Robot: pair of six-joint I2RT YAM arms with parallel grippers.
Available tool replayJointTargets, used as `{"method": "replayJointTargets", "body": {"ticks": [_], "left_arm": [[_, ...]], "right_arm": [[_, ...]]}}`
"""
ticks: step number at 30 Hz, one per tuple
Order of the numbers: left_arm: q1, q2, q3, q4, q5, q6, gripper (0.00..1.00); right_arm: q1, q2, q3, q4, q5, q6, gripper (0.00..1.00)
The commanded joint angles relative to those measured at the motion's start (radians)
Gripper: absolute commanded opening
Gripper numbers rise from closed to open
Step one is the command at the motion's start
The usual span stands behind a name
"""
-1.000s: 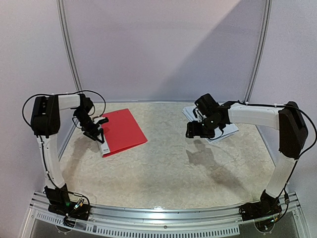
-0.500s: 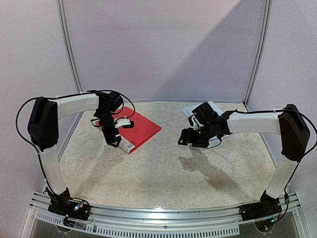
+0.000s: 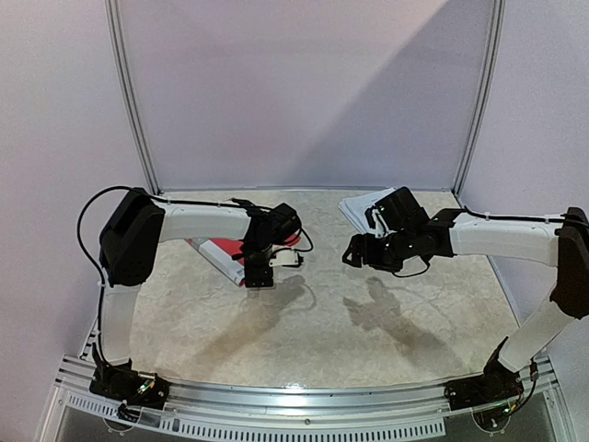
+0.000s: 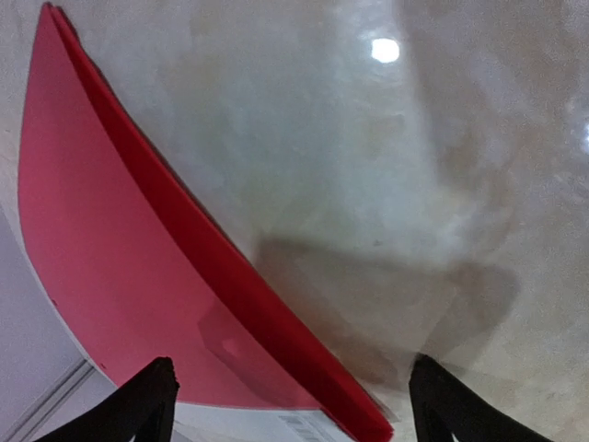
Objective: Put the files into the folder
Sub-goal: Pick up the folder from the corner of the board.
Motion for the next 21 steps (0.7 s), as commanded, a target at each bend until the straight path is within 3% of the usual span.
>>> {"method": "replayJointTargets", "body": {"ticks": [1, 7, 21], "left_arm": [[-0.012, 0.003, 0.011, 0.11, -0.108, -0.012, 0.85], [-0.029, -0.04, -0.152, 0.28, -0.174, 0.078, 0.66], [-0.031, -0.088, -0.344, 0.646, -0.303, 0.299, 0.51]], "right_arm": [[0.007, -0.035, -0.002, -0.042, 0.06, -0.01, 0.78], [0.007, 0.007, 0.037, -0.076, 0.063, -0.033, 0.79], [0.007, 0.087, 0.09, -0.061, 0.032, -0.03, 0.79]]}}
